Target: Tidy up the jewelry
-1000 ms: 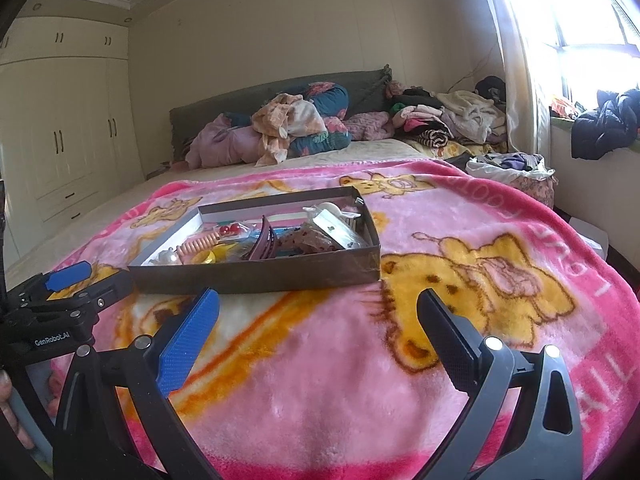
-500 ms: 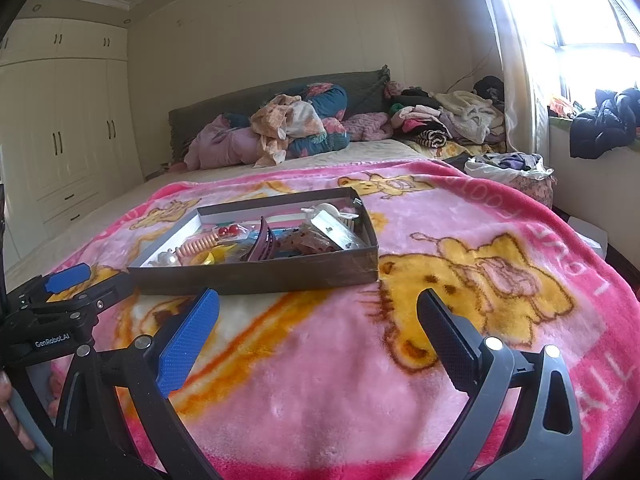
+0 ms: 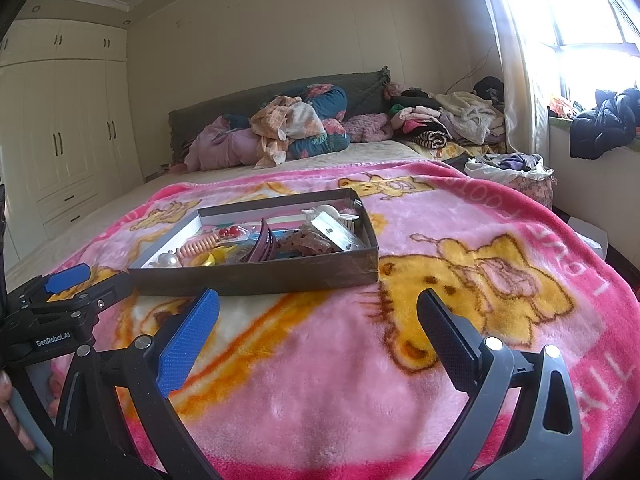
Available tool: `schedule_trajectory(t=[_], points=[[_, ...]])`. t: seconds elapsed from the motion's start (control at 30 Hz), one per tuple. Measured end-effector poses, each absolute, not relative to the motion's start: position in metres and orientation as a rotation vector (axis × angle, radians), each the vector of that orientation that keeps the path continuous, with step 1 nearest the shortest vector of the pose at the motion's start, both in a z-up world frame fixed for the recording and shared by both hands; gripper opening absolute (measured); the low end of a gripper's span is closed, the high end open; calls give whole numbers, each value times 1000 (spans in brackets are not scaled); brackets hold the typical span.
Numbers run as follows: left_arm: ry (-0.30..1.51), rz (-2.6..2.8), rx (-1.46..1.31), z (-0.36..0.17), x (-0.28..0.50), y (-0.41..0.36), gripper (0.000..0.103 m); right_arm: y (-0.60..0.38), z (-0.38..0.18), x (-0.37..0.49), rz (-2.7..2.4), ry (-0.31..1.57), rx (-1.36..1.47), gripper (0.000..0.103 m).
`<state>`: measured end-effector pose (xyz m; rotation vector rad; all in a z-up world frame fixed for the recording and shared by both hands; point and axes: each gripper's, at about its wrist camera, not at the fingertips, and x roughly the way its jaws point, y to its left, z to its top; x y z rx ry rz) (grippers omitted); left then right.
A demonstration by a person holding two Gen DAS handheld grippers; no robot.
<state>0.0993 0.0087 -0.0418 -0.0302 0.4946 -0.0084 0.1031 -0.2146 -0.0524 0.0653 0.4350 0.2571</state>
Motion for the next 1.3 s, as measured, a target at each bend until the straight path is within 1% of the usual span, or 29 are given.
schedule_trajectory(t=[1.3], points=[[490,-10,-35,-42,99,10,91,-212,-49,101,259,428,59,97]])
